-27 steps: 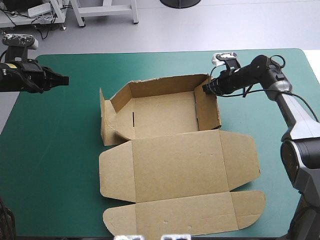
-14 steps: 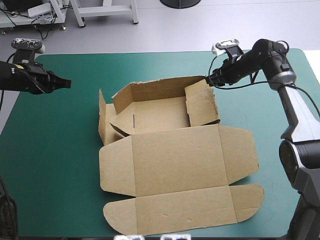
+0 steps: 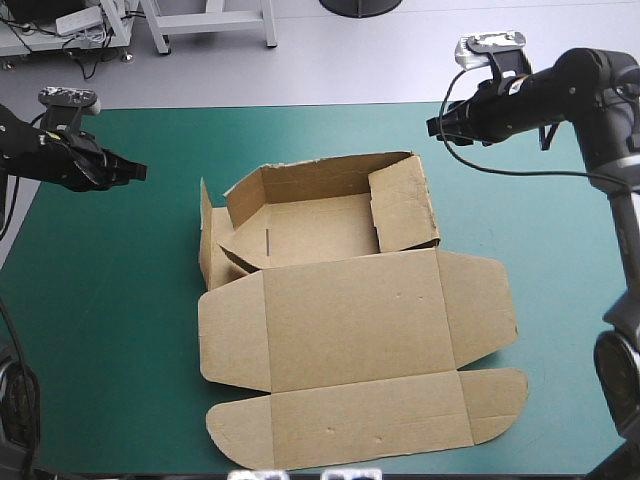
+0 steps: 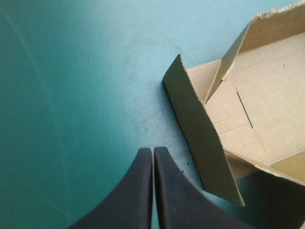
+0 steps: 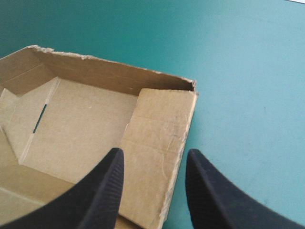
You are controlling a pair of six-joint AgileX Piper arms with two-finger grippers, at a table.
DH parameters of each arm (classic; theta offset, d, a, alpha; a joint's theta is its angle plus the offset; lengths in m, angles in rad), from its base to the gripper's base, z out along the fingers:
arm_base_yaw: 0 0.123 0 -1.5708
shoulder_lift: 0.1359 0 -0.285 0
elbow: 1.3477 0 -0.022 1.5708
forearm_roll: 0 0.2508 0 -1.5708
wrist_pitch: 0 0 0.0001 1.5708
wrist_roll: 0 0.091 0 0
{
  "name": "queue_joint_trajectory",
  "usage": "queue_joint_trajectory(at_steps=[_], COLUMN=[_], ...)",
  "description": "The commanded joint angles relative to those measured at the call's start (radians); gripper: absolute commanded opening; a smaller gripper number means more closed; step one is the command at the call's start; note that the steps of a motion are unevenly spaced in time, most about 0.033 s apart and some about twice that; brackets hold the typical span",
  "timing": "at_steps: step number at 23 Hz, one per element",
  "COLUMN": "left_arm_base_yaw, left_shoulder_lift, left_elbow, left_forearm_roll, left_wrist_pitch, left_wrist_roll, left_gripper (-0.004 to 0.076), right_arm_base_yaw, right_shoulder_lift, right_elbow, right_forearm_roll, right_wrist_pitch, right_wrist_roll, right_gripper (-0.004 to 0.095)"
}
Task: Fold the box
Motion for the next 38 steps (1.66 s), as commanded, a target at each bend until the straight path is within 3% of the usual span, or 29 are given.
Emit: queue_joint_trajectory(at_steps=[1,5,7,12,18,21,23,28,34,38], left_arm_base_yaw=[0.003,0.003,0.003,0.003,0.003,0.003,0.003,0.003,0.032,0.131], left_shoulder_lift=[-0.034,-0.037,-0.037,-0.037,-0.037,-0.037,-0.037,-0.023,0.015,0.029], left_elbow=[-0.024,-0.024,-0.024,-0.024,-0.024,-0.024,-0.024,-0.024,-0.024,-0.024], left_forearm_roll=[-0.032,-0.04,-0.064,-0.099,-0.104,-0.143,-0.158,-0.162,-0.13,-0.192], left_wrist_pitch=[0.032,0.032,0.032,0.032,0.032,0.032,0.027,-0.04,-0.2,-0.281], left_wrist_roll=[0.013,0.013,0.013,0.013,0.013,0.013,0.013,0.013,-0.042,-0.05], left_gripper=[-0.0001,-0.0001,-0.0001,-0.0001,-0.001,-0.001,-0.001,-0.001,-0.001,-0.001], right_arm_base_yaw=[0.019,0.019,0.019,0.019,0.019,0.019,0.019,0.019,0.005,-0.068], right_shoulder_lift=[-0.125,-0.104,-0.042,0.147,0.255,0.274,0.275,0.233,0.101,-0.027], right_elbow=[0.079,0.115,0.115,0.115,0.115,0.115,0.115,0.08,-0.071,-0.122], right_forearm_roll=[0.005,0.014,0.005,0.013,0.089,0.096,0.096,0.143,0.142,0.138], right_wrist_pitch=[0.005,-0.031,0.001,-0.055,-0.068,-0.058,-0.054,-0.06,-0.004,0.006], right_wrist_roll=[-0.006,-0.054,-0.049,-0.032,-0.044,-0.023,-0.02,-0.025,-0.007,0.021], right_gripper=[0.0399,0.0399,0.0399,0.0399,0.0395,0.026,-0.0023,0.0002,0.0,0.0001])
